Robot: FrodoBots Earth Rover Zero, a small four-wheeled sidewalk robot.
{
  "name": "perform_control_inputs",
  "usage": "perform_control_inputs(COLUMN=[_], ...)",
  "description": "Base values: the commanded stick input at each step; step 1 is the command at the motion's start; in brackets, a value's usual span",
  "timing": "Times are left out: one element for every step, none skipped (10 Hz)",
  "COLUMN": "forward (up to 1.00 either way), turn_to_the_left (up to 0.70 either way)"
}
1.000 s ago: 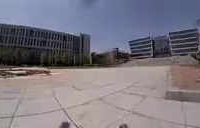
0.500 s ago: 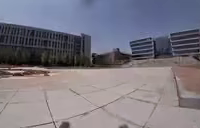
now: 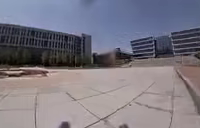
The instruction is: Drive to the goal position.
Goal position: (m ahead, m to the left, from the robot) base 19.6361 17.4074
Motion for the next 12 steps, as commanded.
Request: perform_control_inputs(forward=[0.7,0.7,0.7,0.7,0.7,0.7,0.7,0.7,0.7,0.7,0.7,0.7], turn_to_the_left=[0.0,0.0,0.0,0.0,0.0,0.0,0.0,0.0,0.0,0.0,0.0,0.0])
